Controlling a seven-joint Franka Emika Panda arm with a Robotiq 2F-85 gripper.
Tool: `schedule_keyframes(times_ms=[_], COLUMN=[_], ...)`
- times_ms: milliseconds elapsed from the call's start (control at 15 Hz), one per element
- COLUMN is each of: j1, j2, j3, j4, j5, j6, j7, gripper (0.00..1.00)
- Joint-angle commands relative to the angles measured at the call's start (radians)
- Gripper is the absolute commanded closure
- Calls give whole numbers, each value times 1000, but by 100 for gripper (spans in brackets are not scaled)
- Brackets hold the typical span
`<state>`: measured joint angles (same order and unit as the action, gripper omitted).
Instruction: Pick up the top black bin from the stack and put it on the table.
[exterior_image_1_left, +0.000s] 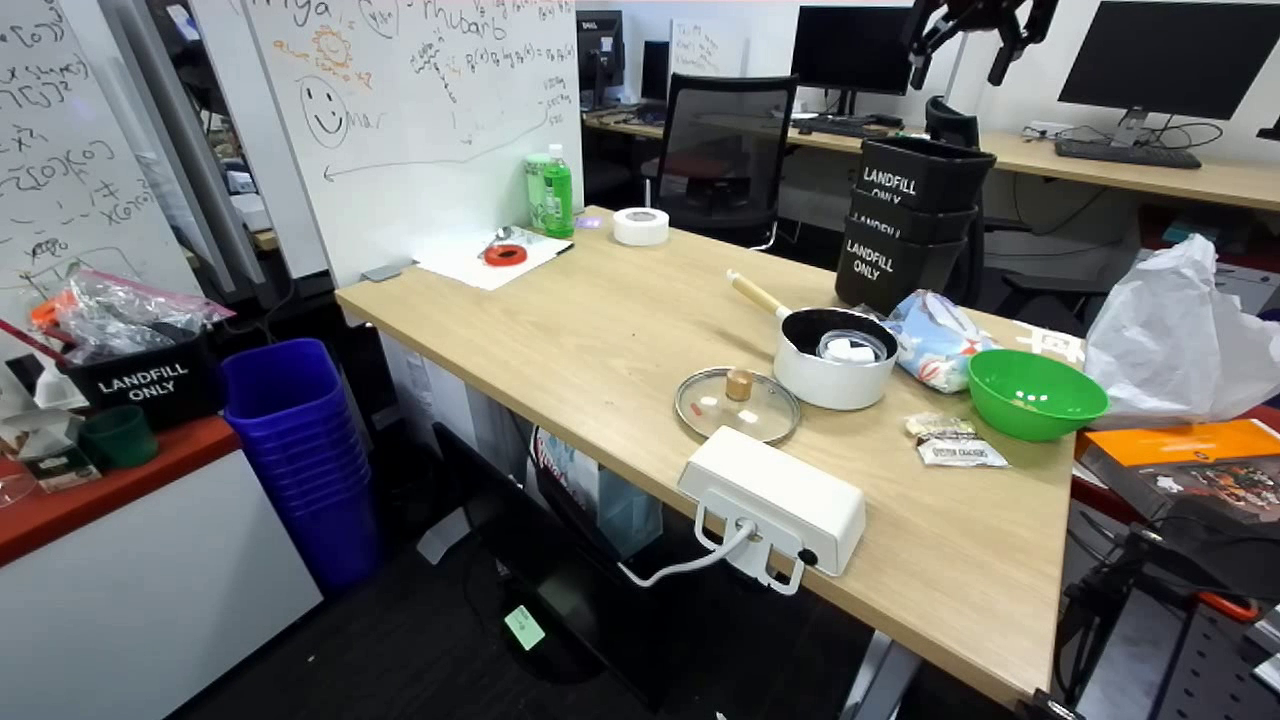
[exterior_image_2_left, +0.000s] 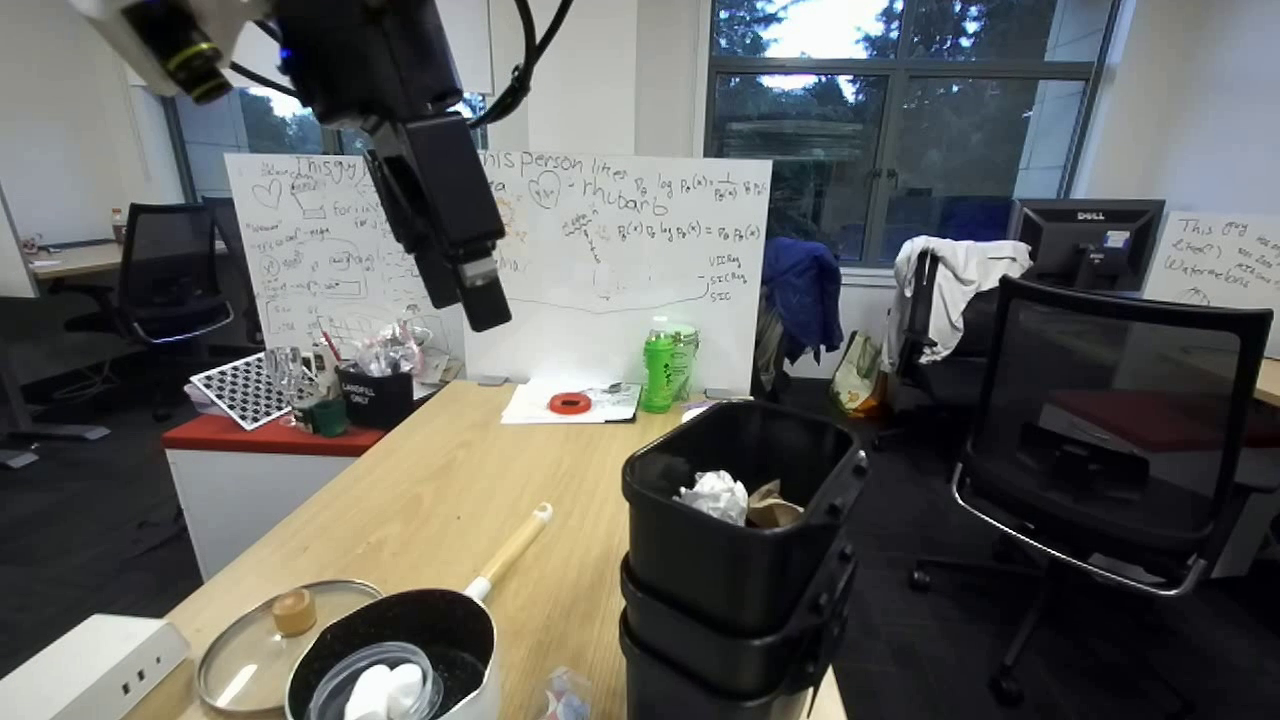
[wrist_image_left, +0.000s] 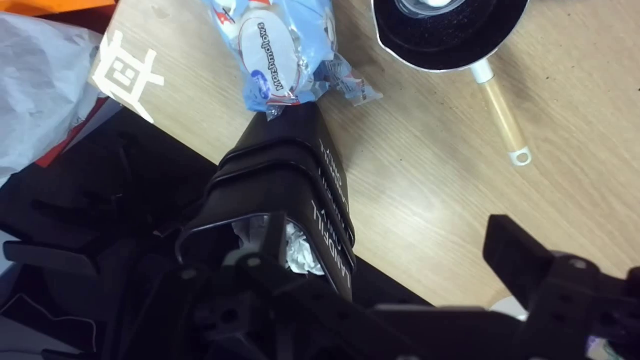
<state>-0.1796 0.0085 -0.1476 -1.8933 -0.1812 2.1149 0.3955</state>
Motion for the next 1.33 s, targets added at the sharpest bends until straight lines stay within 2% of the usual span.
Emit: schedule_keyframes(times_ms=[0, 600, 800, 1000, 1267], j1=[7, 6, -2, -9, -17], j2=[9, 45, 98, 179, 267], j3=[-8, -10, -19, -42, -75], j4=[10, 40, 65, 134, 219], j5=[1, -6, 25, 50, 18], j6=[-4, 10, 76, 95, 65], j7=[0, -1, -78, -59, -120], gripper=[0, 0, 0, 0, 0])
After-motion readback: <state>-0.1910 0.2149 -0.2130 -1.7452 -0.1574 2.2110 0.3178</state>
